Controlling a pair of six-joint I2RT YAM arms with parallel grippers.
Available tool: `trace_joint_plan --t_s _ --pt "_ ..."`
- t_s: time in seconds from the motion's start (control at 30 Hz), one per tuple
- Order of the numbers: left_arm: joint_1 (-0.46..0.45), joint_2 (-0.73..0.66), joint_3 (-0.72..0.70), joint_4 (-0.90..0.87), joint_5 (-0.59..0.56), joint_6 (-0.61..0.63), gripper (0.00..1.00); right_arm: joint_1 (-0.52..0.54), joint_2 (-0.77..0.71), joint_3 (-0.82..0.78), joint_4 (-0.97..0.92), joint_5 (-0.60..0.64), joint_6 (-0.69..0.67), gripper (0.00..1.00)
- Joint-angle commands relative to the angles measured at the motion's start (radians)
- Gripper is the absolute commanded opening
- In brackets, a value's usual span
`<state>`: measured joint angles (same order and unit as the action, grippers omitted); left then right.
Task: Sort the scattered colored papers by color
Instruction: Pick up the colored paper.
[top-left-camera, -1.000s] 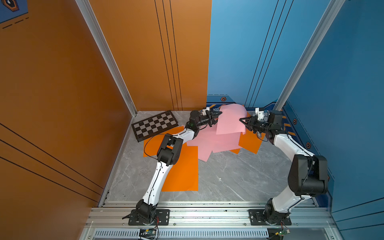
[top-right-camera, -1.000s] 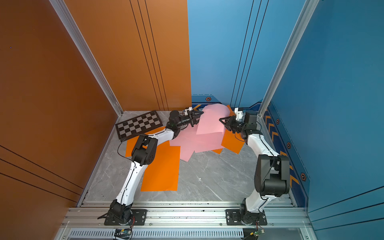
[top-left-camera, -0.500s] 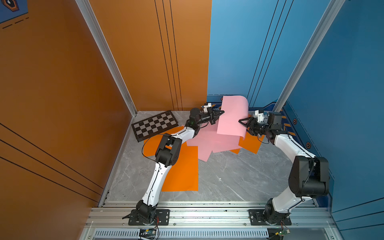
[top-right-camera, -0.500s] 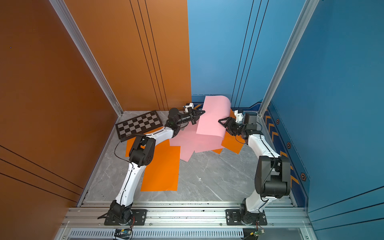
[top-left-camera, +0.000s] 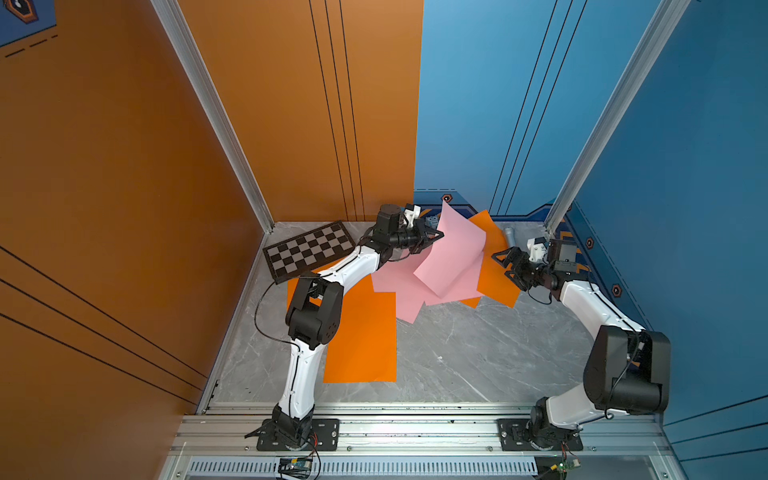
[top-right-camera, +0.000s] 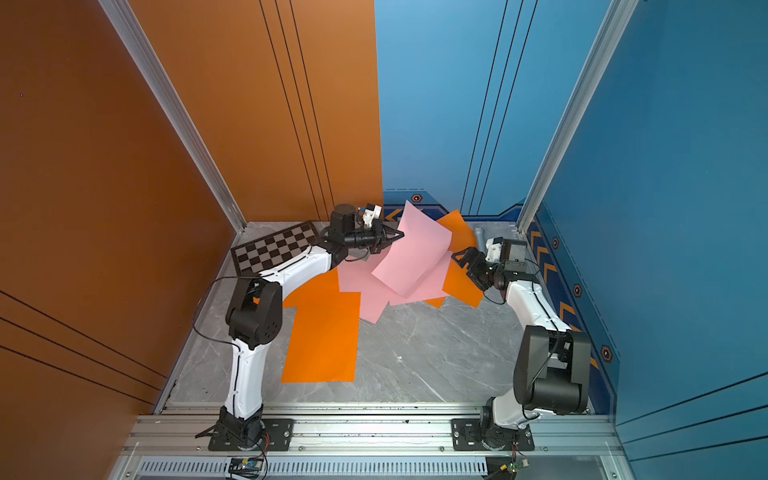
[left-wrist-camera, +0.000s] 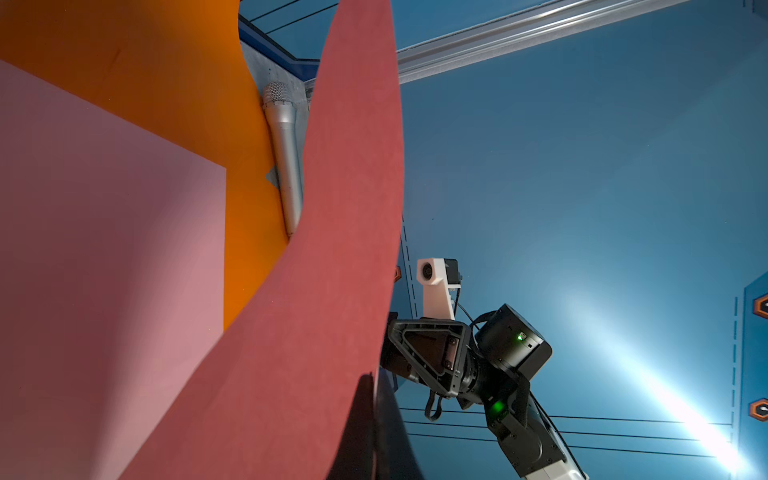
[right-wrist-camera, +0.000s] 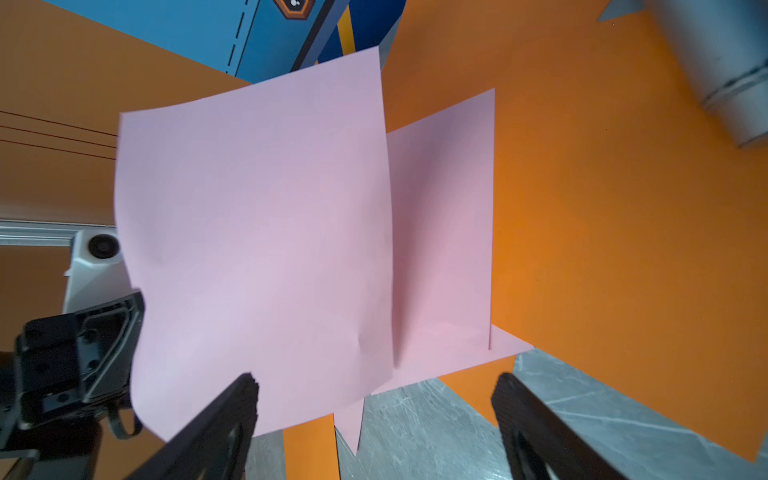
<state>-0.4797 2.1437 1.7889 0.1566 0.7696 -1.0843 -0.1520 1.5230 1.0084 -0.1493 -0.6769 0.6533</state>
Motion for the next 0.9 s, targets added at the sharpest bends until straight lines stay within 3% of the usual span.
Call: trace_joint_plan --t_s 0.0,0.13,0.33,0.5,0.8,0.87 --pt "-0.045 -0.06 0.084 -0.292 -0.042 0.242 0.0 -0.007 -0.032 -0.075 0.046 -0.042 0.008 0.93" --pt "-0.085 -0.061 0.177 -0.382 -0.012 0.283 0.0 0.001 -0.073 -0.214 0.388 -0.161 0.163 0.94" --pt "-0.109 -0.073 0.276 -0.393 0.074 0.297 0.0 0.047 -0.152 -0.317 0.679 -0.179 0.248 0.96" --pt "-0.091 -0.148 0.282 -0.414 0.089 0.318 0.0 0.051 -0.146 -0.336 1.049 -0.201 0.465 0.97" --pt "-0.048 -0.233 0.233 -0.424 0.06 0.337 0.0 0.089 -0.047 -0.271 1.077 -0.13 0.524 0.97" --pt "-0.048 -0.238 0.228 -0.424 0.059 0.337 0.0 0.125 0.009 -0.267 1.173 -0.118 0.582 0.98"
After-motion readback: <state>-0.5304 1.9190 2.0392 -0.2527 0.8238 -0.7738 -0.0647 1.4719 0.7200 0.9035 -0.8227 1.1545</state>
